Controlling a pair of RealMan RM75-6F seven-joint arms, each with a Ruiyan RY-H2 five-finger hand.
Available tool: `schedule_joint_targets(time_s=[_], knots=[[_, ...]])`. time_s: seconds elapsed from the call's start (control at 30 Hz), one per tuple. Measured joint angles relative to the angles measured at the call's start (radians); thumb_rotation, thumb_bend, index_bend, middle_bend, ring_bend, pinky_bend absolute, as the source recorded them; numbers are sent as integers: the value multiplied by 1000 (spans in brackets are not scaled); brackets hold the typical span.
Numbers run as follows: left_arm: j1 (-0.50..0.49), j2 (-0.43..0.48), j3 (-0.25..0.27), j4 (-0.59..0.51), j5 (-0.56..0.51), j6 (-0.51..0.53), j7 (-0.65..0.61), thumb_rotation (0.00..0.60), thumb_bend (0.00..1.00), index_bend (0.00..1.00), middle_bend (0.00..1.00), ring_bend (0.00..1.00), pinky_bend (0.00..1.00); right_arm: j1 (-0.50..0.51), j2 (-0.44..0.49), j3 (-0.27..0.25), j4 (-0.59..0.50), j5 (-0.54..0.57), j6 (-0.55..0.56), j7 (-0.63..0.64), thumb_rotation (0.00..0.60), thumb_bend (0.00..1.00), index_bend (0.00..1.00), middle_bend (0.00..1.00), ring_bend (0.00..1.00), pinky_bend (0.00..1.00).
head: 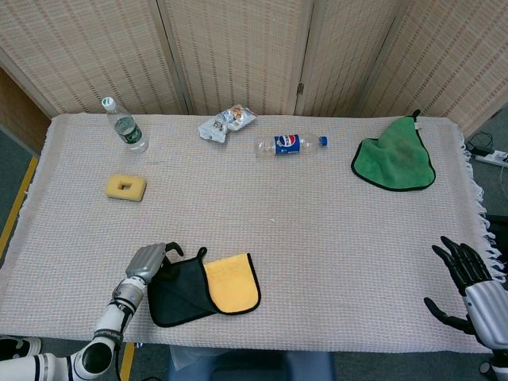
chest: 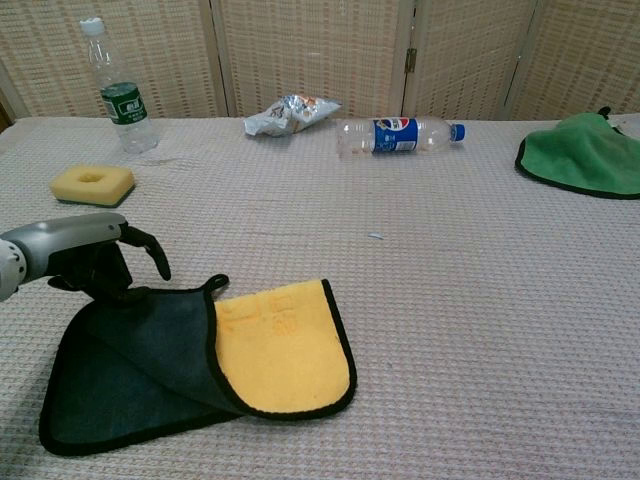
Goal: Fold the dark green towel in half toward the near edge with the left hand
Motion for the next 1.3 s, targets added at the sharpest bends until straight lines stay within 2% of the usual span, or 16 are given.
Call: schedule_joint_targets(time_s=[0.2,0.4,0.87,1.3], knots=[[-80,40,-9,-15,-154,-82,-28,600,524,400,1000,1000,1000,-3,0,3,-1,1,8,-2,600,343,0,0,0,0],[-150,58,14,1,-234,-115,-59,600,524,417,1000,1000,1000,-3,0,3,1,2,8,-1,600,343,0,0,0,0],[-198,41,80,44,-211,-75,-98,600,523,366,1000,1000,1000,1,-2,6,-3,9,-4,-7,600,343,0,0,0,0],[-222,32,118,39,-209,-51,-113,600,524,496,1000,1000,1000,-3,-2,9,-2,8,6,-7,600,343,0,0,0,0]])
